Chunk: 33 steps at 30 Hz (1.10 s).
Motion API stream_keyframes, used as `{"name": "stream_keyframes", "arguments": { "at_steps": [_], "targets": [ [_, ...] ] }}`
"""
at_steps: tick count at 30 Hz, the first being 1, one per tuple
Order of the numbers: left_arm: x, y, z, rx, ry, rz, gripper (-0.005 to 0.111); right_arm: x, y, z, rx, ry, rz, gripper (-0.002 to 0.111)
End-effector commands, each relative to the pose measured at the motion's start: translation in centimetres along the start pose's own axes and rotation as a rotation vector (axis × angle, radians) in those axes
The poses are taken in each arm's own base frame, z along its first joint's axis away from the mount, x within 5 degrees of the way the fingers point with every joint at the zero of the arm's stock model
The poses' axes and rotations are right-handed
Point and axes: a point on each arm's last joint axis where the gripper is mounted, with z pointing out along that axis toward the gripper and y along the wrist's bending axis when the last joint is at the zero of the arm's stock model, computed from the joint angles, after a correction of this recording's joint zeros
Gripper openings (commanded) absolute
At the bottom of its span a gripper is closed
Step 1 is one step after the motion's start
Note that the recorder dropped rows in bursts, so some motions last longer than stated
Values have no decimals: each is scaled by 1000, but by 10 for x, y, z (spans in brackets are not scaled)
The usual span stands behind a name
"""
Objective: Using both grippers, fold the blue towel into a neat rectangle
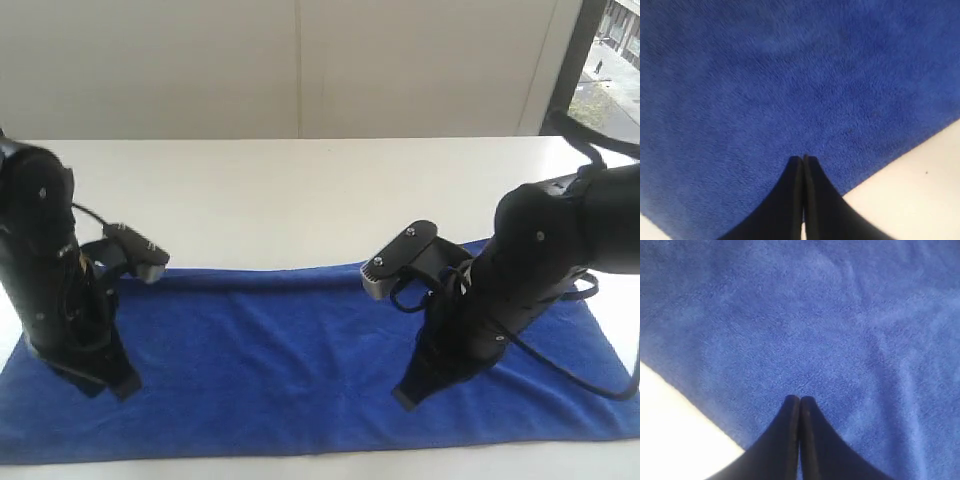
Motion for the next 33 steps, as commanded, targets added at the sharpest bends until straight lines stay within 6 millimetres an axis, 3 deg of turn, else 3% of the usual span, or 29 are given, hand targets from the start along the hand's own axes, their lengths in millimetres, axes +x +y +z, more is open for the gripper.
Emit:
{"name": "stream_keyframes", "arguments": {
  "at_steps": [1,11,21,28,33],
  "targets": [
    [23,-7,29,7,3,-3,0,3,1,18,-8,44,5,0],
    [41,-12,45,17,29,-38,0,12,2,40,-31,129,10,0],
    [50,-15,45,43,121,-86,0,40,11,50,-42,200,82,0],
    [50,-17,36,54,116,-96,0,35,18,21,-22,98,64,0],
    [25,-13,-8,35,-101,-121,0,22,16,-9,12,-63,76,0]
  ]
}}
